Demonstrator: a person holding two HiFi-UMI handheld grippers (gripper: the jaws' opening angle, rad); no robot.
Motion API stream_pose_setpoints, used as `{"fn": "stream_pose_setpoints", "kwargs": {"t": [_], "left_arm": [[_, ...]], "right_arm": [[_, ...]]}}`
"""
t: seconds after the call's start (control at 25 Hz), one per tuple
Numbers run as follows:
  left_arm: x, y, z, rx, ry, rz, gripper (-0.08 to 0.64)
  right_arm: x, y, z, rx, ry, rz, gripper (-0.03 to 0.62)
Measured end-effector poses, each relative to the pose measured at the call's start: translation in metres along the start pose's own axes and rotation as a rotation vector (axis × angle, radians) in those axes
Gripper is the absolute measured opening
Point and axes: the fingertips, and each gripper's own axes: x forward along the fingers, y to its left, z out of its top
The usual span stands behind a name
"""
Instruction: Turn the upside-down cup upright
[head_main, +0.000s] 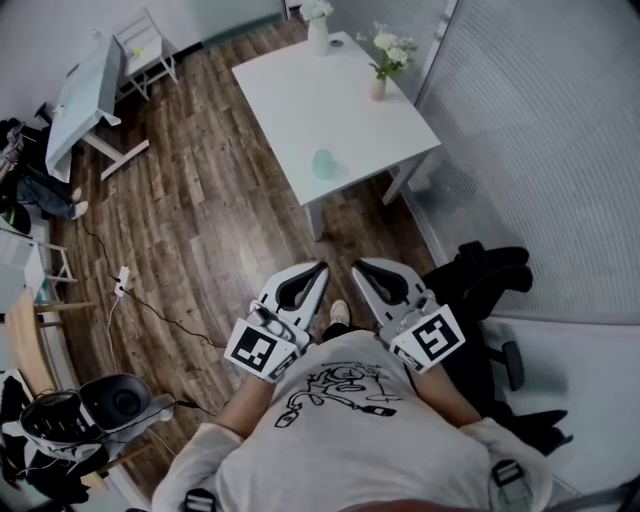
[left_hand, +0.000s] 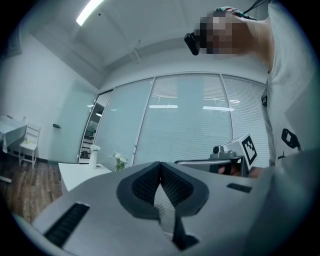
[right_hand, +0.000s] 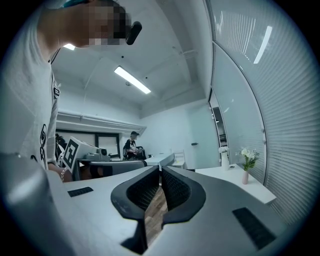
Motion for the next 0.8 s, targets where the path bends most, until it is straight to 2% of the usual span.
{"fn": "stream_pose_setpoints", "kwargs": {"t": [0.44,0.8], "left_arm": [[0.049,0.017,-0.003,-0.002,-0.011,0.019,0.005],[0.062,0.028,-0.008,-0.019,-0.008,0.039,0.005]], "right_arm": [[0.011,-0.049,0.0,-0.006,0.016,0.023,0.041],[0.018,-0.064,-0.004,0.002,0.037,0.035,0.041]]}}
